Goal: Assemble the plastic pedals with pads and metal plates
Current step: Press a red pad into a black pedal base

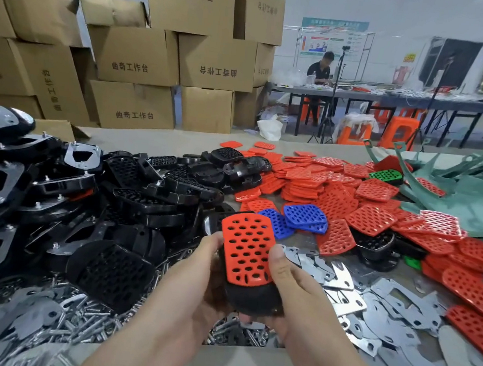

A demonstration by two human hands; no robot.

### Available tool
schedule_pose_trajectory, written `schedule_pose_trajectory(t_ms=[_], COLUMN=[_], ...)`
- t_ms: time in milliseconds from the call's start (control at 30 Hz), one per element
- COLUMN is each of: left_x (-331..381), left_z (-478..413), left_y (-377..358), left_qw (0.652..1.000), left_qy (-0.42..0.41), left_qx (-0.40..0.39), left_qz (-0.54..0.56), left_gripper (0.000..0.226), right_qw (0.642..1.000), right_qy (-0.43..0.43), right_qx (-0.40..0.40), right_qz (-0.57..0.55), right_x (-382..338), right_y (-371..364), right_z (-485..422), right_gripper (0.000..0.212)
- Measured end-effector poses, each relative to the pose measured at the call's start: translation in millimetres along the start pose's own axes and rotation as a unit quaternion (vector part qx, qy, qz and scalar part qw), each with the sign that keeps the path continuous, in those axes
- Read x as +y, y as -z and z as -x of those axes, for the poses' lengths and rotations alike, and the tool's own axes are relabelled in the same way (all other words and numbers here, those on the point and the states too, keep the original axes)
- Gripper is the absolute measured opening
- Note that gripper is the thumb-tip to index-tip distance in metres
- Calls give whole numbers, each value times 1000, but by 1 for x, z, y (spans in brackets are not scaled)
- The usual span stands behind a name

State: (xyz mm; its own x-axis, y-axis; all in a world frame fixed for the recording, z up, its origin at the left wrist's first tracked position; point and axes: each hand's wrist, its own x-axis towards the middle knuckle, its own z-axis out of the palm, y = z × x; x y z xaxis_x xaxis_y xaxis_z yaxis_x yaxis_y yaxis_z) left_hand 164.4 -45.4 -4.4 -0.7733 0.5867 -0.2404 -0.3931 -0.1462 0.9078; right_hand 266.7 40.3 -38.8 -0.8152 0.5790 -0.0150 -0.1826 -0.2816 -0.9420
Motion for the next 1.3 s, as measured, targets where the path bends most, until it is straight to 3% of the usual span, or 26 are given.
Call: schedule_pose_trajectory(t_ms=[33, 100, 200, 267, 400, 500, 767, 1000, 1300], left_x=[2, 3, -5, -3, -1, 0, -3, -2, -4], left_z=[4, 7, 12, 14, 14, 9, 14, 9, 14], left_y=[0, -1, 14, 13, 13, 17, 12, 18, 12], left_qw=[1000, 998, 966, 939, 952, 963, 959, 969, 977], left_qy=[17, -11, -189, -251, -194, -170, -187, -142, -134], left_qx=[-21, 17, 43, 14, -52, -74, -104, -96, -46], left_qz=[-15, -66, -174, -236, -229, -194, -186, -176, -157], left_gripper=[72, 54, 22, 21, 32, 33, 39, 28, 41], right_qw=[1000, 998, 997, 994, 983, 979, 983, 978, 971], right_qy=[2, 0, 9, 33, 75, 80, 86, 85, 90], right_qx=[-22, -51, -48, -46, -39, -71, -81, -87, -104], right_qz=[8, 31, 60, 96, 166, 172, 143, 172, 197], right_x=[-1, -4, -6, -8, -9, -7, -12, -10, -12], right_y=[1, 1, 3, 4, 7, 8, 9, 11, 10], right_z=[1, 3, 4, 5, 7, 7, 8, 7, 10], right_gripper=[42, 45, 47, 39, 23, 37, 35, 32, 33])
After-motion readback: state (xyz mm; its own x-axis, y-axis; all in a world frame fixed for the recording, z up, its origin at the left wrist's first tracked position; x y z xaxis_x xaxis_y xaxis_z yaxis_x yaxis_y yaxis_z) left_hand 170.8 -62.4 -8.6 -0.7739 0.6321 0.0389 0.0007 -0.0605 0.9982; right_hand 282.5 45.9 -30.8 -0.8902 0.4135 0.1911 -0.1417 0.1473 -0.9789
